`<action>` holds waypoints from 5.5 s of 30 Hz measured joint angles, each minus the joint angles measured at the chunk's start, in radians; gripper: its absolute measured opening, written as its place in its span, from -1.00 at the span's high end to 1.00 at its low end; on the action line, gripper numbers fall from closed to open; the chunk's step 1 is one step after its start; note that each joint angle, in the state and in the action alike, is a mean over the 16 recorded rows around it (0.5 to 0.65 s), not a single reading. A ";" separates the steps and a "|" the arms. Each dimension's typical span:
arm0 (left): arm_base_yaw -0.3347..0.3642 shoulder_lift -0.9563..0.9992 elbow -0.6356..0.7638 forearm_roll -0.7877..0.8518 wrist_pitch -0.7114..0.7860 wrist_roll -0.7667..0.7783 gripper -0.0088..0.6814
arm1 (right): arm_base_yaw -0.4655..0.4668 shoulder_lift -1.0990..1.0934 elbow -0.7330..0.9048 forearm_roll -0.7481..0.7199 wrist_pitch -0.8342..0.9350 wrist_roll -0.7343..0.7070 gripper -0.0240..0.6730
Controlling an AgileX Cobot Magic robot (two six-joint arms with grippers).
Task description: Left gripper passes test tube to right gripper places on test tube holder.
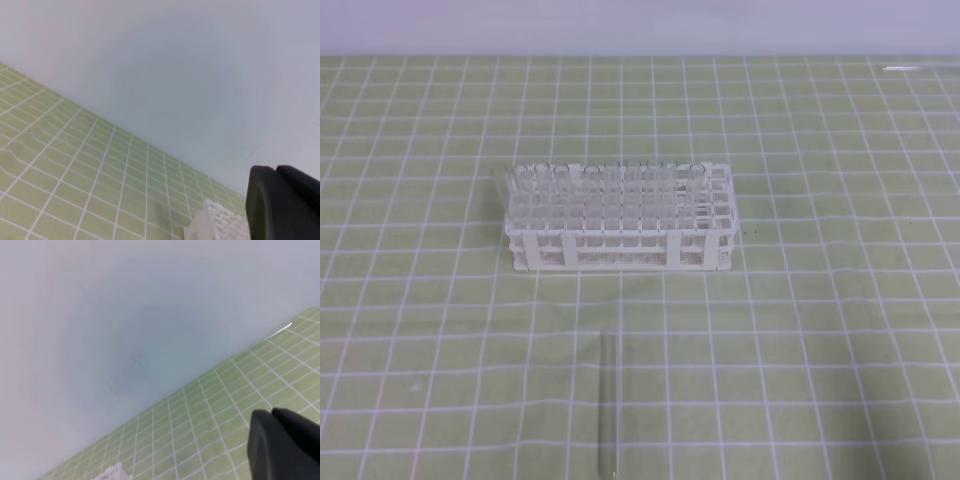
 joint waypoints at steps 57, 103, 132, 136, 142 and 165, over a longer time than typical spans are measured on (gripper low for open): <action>-0.622 1.405 -0.930 0.153 0.849 -0.101 0.98 | 0.000 0.767 -0.546 -0.198 0.645 -0.108 0.98; -0.794 1.661 -1.090 0.286 0.941 -0.354 -0.06 | 0.000 0.767 -0.546 -0.170 0.640 -0.136 0.98; -0.800 1.846 -1.127 0.372 0.944 -0.387 -0.06 | 0.000 0.767 -0.546 -0.162 0.640 -0.136 0.98; -0.800 1.860 -1.135 0.376 0.947 -0.387 -0.06 | 0.000 0.767 -0.546 -0.161 0.640 -0.136 0.98; -0.799 1.877 -1.158 0.388 0.977 -0.384 0.02 | 0.000 0.767 -0.546 -0.160 0.640 -0.136 0.98; -0.799 1.888 -1.202 0.435 1.062 -0.333 0.59 | 0.000 0.767 -0.546 -0.157 0.640 -0.136 0.98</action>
